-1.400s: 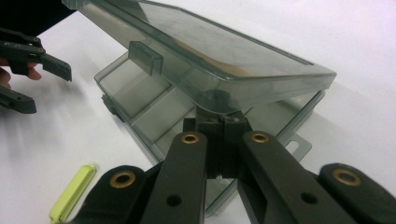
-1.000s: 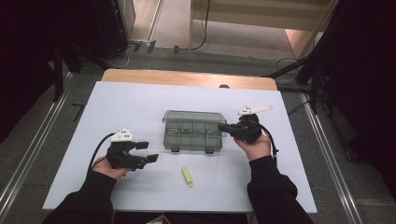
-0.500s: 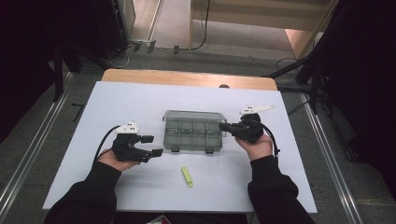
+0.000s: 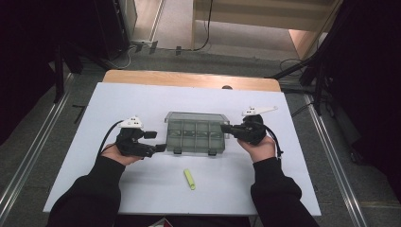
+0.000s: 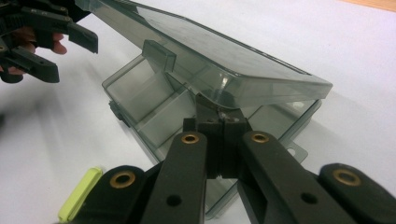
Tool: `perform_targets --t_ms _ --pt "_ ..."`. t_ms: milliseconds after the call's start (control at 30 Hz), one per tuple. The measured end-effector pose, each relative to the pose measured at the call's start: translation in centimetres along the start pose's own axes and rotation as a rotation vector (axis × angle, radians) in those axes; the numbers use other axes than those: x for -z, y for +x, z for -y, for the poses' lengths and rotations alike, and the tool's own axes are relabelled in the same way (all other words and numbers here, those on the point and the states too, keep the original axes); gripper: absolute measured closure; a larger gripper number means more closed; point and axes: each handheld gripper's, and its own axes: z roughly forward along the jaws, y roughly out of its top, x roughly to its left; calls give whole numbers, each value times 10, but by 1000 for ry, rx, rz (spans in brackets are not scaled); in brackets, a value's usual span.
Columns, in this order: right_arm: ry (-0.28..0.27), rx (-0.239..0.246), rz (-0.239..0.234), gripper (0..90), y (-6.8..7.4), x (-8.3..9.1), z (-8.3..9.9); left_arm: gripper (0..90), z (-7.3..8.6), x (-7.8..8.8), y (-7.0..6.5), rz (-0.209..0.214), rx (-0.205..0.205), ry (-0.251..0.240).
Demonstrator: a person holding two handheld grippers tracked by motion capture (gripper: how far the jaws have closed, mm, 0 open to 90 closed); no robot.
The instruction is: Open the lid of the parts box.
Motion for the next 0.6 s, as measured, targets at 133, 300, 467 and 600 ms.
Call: perform_targets --t_ms 133,300,467,600 --pt "1 -2 -4 900 0 -1 -1 264 -6 -2 3 13 -7 3" --pt "3 1 -4 900 0 -2 -2 265 -12 -3 10 10 3 -11" --pt "4 0 -5 900 0 -2 -2 266 -20 -10 18 -4 -6 22" --pt "2 1 -6 900 0 -2 -2 284 -23 -15 23 3 6 21"
